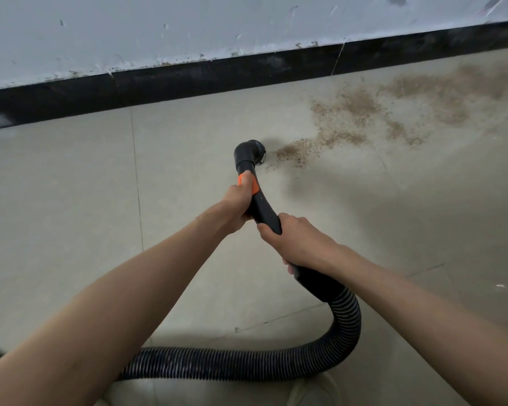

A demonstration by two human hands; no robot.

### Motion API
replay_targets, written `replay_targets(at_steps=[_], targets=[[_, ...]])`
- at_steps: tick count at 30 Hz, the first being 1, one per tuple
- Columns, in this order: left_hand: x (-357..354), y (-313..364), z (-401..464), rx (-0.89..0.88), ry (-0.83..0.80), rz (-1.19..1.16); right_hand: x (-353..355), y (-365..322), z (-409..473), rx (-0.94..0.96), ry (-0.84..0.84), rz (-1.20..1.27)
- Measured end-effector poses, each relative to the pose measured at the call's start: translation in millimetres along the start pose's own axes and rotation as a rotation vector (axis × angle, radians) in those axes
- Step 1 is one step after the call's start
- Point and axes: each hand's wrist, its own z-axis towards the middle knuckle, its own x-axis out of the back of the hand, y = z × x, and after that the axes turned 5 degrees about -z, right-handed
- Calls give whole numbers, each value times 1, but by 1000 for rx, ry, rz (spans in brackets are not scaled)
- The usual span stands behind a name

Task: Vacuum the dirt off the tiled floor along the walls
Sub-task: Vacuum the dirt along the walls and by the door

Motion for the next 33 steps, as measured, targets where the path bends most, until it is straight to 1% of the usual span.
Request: replay_targets(at_steps=[5, 12, 20, 23, 27, 30, 33], targets=[[-36, 4, 15, -43, -84, 125, 16, 22, 9, -70, 61, 67], [-76, 12, 38, -14, -193, 141, 35, 43, 24, -133, 146, 115], [-98, 23, 52, -21, -203, 158, 50, 48, 37, -167, 188, 100], [-93, 28, 53, -4, -207, 143, 51, 45, 40, -155, 186, 95], [-69, 27, 48, 1, -155, 67, 42, 33, 38, -100, 165, 65], [-31, 18, 36, 26, -74, -67, 24, 11, 32, -29, 106, -14], [17, 5, 19, 39, -6, -162, 1, -10, 20, 55, 8, -88]])
